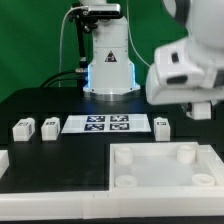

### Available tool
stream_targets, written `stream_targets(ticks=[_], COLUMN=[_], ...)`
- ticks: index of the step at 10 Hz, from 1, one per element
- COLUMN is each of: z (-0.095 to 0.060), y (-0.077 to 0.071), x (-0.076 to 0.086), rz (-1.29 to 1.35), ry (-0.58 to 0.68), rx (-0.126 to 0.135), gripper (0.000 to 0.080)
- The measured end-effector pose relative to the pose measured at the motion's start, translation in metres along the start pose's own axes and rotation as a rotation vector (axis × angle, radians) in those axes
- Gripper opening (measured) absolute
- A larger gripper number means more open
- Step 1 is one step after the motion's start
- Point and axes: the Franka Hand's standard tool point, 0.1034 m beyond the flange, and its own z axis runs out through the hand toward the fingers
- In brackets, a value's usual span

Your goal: Assemble one leg

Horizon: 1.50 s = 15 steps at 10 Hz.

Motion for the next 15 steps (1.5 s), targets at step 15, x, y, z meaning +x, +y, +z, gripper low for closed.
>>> stream_targets(ticks=[15], z=[-0.113], y=[0.021], x=[0.055], rz=[-0.103], ry=[1.199], rx=[0.043], gripper=[0.029])
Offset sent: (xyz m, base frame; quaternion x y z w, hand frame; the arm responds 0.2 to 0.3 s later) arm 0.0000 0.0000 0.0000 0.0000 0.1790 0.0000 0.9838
